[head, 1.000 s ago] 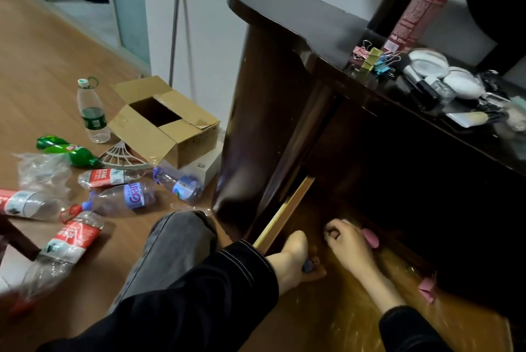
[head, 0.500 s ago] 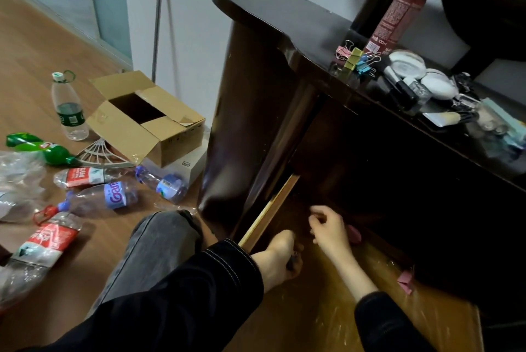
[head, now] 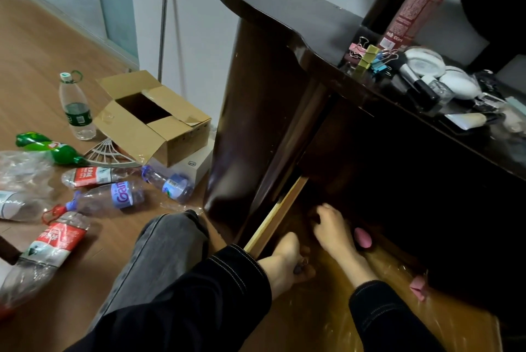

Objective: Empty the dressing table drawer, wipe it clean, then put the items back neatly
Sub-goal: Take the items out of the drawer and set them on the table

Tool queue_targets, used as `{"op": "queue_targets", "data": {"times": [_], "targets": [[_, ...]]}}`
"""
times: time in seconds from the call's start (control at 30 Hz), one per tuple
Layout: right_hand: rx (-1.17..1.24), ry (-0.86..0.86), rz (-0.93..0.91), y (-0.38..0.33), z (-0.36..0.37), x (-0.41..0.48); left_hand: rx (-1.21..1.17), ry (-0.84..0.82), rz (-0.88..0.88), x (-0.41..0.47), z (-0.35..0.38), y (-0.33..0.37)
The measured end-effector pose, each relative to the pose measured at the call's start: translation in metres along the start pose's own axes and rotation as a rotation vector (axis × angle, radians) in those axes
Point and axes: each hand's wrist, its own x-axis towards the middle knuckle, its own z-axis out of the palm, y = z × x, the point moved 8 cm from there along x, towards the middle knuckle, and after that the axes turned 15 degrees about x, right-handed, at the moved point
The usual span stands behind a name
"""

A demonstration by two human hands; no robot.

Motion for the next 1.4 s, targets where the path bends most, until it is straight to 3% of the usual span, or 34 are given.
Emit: {"op": "queue_targets", "data": {"times": [0.23, 0.37, 0.47, 0.53, 0.83, 1.13, 1.4], "targets": [[0.691, 0.139, 0.093, 0.012, -0.04, -0.074, -0.019, -0.043, 0.0, 0.001, 0.007, -0.001], [0.86, 0.034, 0.022, -0.017, -0.047, -0.109, -0.024, -0.121, -0.023, -0.003, 0.017, -0.004], [0.851, -0.022, 0.001, -0.023, -0.043, -0.125, 0.007, -0.187, -0.07, -0.011, 0.023, -0.007], [0.822, 0.038, 0.027, -0.011, -0.046, -0.128, 0.019, -0.186, -0.075, -0.013, 0.022, -0.008], [0.559, 0.29, 0.402, 0.098, -0.056, -0.088, 0.183, -0.189, -0.046, -0.001, 0.015, -0.006], [-0.054, 0.296, 0.405, 0.101, -0.049, -0.048, 0.255, -0.197, 0.016, 0.003, 0.015, -0.004], [0.594, 0.219, 0.233, 0.071, -0.046, -0.109, 0.343, -0.143, 0.152, 0.007, 0.019, 0.005]]}}
